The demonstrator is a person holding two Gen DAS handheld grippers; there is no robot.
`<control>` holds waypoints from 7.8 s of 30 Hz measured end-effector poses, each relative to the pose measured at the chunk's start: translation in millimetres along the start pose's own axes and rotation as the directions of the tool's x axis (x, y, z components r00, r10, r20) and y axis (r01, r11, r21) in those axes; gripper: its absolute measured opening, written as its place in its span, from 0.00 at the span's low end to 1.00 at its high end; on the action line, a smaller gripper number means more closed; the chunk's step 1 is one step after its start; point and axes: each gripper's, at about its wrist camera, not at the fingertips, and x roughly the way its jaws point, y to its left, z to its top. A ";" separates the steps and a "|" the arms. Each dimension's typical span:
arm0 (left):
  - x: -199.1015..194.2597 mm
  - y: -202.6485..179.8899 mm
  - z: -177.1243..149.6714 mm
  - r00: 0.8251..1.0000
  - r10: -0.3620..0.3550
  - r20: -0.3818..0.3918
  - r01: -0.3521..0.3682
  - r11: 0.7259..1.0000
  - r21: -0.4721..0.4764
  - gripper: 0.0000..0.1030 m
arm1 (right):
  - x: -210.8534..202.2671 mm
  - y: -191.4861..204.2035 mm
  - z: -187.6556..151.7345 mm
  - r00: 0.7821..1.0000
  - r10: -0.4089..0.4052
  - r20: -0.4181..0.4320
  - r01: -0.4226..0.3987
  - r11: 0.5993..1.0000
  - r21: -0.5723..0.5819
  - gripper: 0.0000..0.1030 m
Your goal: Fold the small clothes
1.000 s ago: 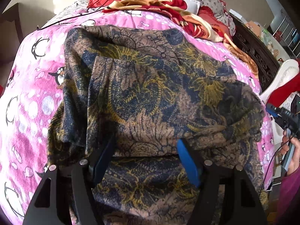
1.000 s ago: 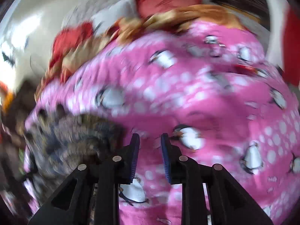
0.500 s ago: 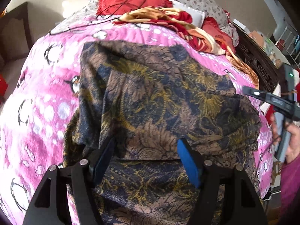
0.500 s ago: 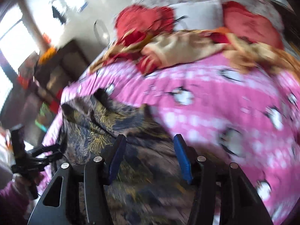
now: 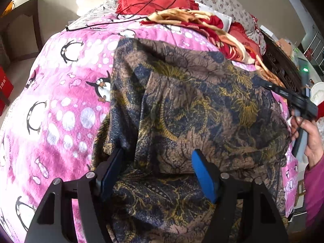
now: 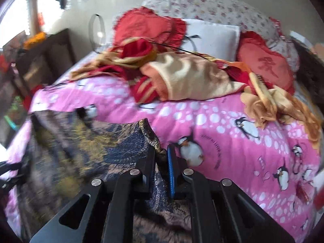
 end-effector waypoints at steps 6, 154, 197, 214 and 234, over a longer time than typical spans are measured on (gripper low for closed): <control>-3.2 1.4 -0.5 1.000 -0.012 0.003 0.012 1.000 0.000 0.71 | -15.0 -33.7 -7.6 0.991 0.131 -0.035 -0.122 0.974 0.189 0.35; -108.9 -0.1 -219.5 0.971 -0.094 -0.218 0.074 0.992 -0.099 0.08 | -226.9 -52.3 -345.1 0.912 0.366 -0.183 -0.273 0.878 0.394 0.00; -148.5 17.0 -64.9 0.964 -0.264 0.035 0.265 0.962 -0.057 0.04 | -230.2 -23.3 -306.7 0.727 0.590 -0.351 -0.478 0.802 0.359 0.37; -150.1 26.6 -86.1 0.976 -0.217 0.021 0.218 0.974 -0.064 0.05 | -202.7 2.2 -348.1 0.667 0.681 -0.302 -0.471 0.699 0.538 0.40; -63.1 23.6 88.7 0.973 -0.193 0.124 0.207 0.971 -0.119 0.05 | -95.0 -141.9 -110.6 0.853 0.503 0.136 -0.478 0.651 0.590 0.02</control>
